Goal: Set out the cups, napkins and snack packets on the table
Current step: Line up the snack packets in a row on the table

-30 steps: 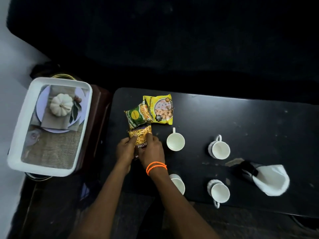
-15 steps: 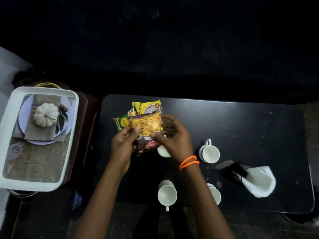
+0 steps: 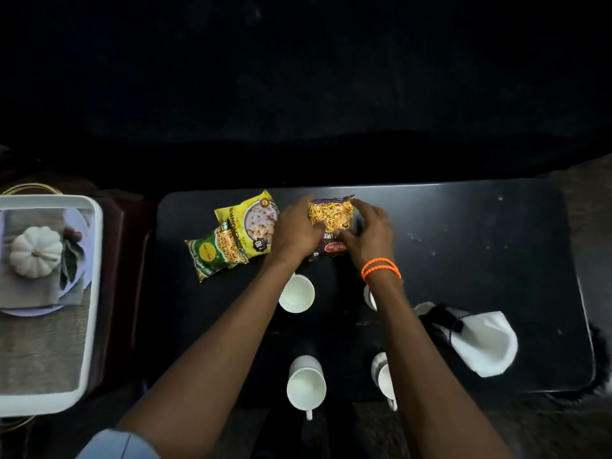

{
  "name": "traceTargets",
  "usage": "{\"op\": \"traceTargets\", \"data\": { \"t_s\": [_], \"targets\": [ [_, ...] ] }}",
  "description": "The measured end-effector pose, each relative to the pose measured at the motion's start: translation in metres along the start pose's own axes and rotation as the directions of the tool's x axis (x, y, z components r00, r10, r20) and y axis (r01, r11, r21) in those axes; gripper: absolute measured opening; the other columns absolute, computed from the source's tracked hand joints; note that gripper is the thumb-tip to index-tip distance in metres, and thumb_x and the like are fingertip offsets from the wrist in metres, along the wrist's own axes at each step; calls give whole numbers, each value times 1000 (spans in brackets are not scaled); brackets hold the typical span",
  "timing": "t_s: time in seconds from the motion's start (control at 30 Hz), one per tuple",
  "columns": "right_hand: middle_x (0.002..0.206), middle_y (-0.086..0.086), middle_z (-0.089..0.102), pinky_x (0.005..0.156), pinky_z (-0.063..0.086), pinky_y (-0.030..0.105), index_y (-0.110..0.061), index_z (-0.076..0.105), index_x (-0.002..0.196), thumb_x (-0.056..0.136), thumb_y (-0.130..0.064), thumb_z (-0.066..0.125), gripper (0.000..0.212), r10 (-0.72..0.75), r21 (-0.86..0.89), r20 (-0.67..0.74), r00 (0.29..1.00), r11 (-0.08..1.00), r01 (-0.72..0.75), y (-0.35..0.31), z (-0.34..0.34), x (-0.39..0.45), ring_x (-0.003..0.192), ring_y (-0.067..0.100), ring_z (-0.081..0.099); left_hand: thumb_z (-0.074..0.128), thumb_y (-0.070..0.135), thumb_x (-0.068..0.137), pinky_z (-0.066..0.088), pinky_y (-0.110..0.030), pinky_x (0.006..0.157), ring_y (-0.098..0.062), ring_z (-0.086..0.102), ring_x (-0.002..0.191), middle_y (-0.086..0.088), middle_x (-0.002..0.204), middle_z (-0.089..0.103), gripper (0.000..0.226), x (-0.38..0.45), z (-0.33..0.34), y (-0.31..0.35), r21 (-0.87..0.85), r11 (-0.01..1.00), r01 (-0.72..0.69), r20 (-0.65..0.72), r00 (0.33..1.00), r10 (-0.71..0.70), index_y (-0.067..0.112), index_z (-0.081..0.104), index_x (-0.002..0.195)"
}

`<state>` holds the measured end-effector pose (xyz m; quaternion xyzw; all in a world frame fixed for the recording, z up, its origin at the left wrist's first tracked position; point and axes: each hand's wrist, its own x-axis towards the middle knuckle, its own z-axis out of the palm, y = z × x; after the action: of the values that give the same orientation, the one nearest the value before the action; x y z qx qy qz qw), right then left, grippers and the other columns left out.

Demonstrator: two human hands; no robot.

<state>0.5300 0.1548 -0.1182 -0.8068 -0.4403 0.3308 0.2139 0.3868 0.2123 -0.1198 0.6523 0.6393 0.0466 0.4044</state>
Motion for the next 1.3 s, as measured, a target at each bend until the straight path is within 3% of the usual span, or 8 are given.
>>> {"op": "traceTargets", "data": {
  "t_s": [0.13,0.37,0.53,0.67,0.8,0.9,1.1,1.3],
  "targets": [
    [132,14,57,95,57,40,-20,64,134,86,-12,79,51,6,-40,62,998,999,-4,-1,10,0,91,21,62,76,28,93,45,-40,112,-33,54,137,-15,149,57,69,2,12,5,75,994,-84,32,996,82,19,48,155],
    [133,15,57,98,54,42,-20,63,135,87,-14,78,51,72,-87,45,996,994,-68,-11,12,0,112,33,64,71,23,98,46,-43,113,-33,53,136,-17,147,56,66,-7,13,9,52,995,-80,6,997,80,17,44,157],
    [131,16,58,99,49,33,-10,59,136,87,-6,72,51,-41,107,-244,969,992,69,-47,15,-16,117,29,59,68,24,98,60,-25,84,-7,69,103,0,124,70,42,-39,-17,-5,-244,966,-90,-263,964,23,20,64,139],
    [99,15,74,84,60,44,-6,71,116,88,-7,72,27,-80,256,-32,996,963,85,-89,49,-33,89,30,71,68,22,94,58,-15,69,-2,71,94,2,118,73,23,-64,-51,-58,-571,818,70,-529,730,-432,25,74,117],
    [110,16,73,90,58,40,-11,68,124,86,-24,77,41,-99,150,259,961,987,61,-119,101,-54,101,32,69,64,38,95,56,-36,81,-27,67,99,-12,122,66,38,-69,-68,-114,-823,374,428,-203,392,-897,8,69,119],
    [121,15,64,91,51,37,-13,60,131,82,-28,81,56,-119,54,286,951,993,108,-128,126,-63,111,33,61,57,40,102,49,-34,70,-12,57,73,-2,95,68,27,-70,-70,-122,-910,166,380,47,492,-869,15,67,95],
    [93,12,75,82,60,39,-13,71,110,82,-14,75,28,-75,172,297,952,985,24,-122,126,-60,87,28,70,54,47,103,54,-40,100,-20,70,105,-6,114,75,45,-68,-62,-108,-943,129,305,98,629,-771,11,70,125],
    [113,12,66,88,55,37,-7,72,100,81,-16,76,21,-167,136,213,963,981,140,-105,106,-54,102,28,64,69,46,94,58,-31,68,-17,74,88,-5,101,77,35,-55,-47,-78,-937,199,286,51,677,-734,13,67,108]
  ]
}}
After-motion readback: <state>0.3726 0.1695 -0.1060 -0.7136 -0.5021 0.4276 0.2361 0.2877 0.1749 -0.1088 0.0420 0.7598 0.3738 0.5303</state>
